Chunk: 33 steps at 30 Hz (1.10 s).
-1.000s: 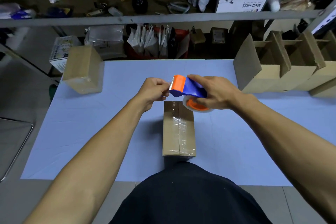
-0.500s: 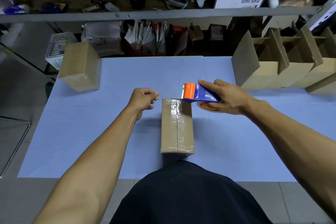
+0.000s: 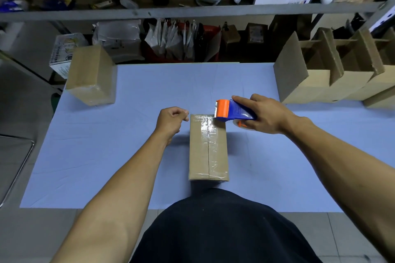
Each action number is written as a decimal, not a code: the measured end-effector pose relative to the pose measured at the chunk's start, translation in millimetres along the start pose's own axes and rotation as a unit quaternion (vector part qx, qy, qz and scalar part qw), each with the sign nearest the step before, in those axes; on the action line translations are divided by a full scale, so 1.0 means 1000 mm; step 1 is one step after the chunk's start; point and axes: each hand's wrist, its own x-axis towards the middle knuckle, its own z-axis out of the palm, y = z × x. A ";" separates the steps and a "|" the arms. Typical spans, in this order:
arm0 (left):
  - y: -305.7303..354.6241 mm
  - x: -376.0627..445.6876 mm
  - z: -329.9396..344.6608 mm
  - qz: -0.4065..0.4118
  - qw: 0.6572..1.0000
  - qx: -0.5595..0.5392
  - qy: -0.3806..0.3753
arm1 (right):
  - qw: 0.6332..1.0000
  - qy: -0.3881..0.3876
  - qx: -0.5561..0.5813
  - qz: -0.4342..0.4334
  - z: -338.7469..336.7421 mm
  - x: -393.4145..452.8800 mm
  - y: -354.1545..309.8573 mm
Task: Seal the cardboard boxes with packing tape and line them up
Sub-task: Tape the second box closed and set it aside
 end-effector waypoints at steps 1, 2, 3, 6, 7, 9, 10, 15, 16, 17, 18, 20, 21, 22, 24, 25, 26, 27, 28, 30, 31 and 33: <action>-0.003 0.001 0.002 0.000 1.000 -0.001 0.003 | 1.000 -0.001 0.002 0.004 0.001 0.000 0.000; -0.006 0.002 0.003 0.000 1.000 -0.003 0.009 | 1.000 -0.001 0.004 0.009 0.002 -0.001 -0.001; -0.009 0.003 0.005 0.002 1.000 -0.002 0.016 | 1.000 0.000 0.008 0.013 0.003 -0.001 -0.001; -0.015 0.007 0.010 0.016 0.999 0.000 0.035 | 1.000 0.006 0.021 0.020 0.007 -0.001 -0.003; -0.016 0.008 0.012 0.024 0.999 0.000 0.041 | 0.999 0.007 0.023 0.021 0.008 -0.001 -0.002; -0.020 0.007 0.019 0.040 0.998 0.001 0.052 | 0.999 0.011 0.026 0.021 0.010 -0.002 -0.001; -0.021 0.006 0.022 0.045 0.997 0.000 0.058 | 0.999 0.012 0.029 0.022 0.011 -0.002 -0.001; -0.025 0.008 0.035 0.037 0.996 -0.024 0.081 | 0.999 0.010 0.043 0.029 0.016 -0.003 -0.003; -0.025 0.008 0.037 0.032 0.996 -0.021 0.085 | 0.998 0.011 0.044 0.032 0.017 -0.004 -0.003; -0.024 0.009 0.039 0.023 0.996 -0.016 0.085 | 0.998 0.013 0.047 0.036 0.017 -0.004 -0.003; -0.023 0.009 0.040 0.006 0.997 -0.011 0.079 | 0.998 0.014 0.050 0.040 0.017 -0.006 -0.003; -0.022 0.011 0.041 -0.044 0.997 -0.006 0.059 | 0.997 0.013 0.057 0.047 0.017 -0.008 -0.005; -0.022 0.013 0.040 -0.070 0.996 0.002 0.050 | 0.997 0.012 0.059 0.050 0.018 -0.009 -0.006; -0.023 0.014 0.040 -0.090 0.995 0.010 0.045 | 0.997 0.013 0.061 0.054 0.019 -0.010 -0.008; -0.022 0.010 0.039 -0.104 0.992 0.023 0.072 | 0.996 0.018 0.063 0.065 0.021 -0.012 -0.011; -0.020 0.005 0.040 -0.092 0.989 0.037 0.111 | 0.995 0.020 0.064 0.070 0.021 -0.013 -0.012; -0.017 -0.002 0.040 -0.065 0.984 0.064 0.154 | 0.995 0.023 0.064 0.073 0.022 -0.015 -0.013; -0.015 -0.009 0.040 -0.019 0.976 0.101 0.191 | 0.995 0.026 0.064 0.074 0.023 -0.016 -0.014; -0.013 -0.017 0.041 0.043 0.967 0.138 0.210 | 0.995 0.029 0.065 0.076 0.024 -0.017 -0.015; -0.011 -0.033 0.046 0.183 0.947 0.199 0.171 | 0.993 0.039 0.069 0.083 0.027 -0.018 -0.019; -0.013 -0.039 0.051 0.240 0.935 0.235 0.111 | 0.993 0.047 0.071 0.086 0.028 -0.019 -0.021; -0.021 -0.047 0.060 0.281 0.894 0.348 -0.012 | 0.992 0.053 0.077 0.090 0.032 -0.021 -0.023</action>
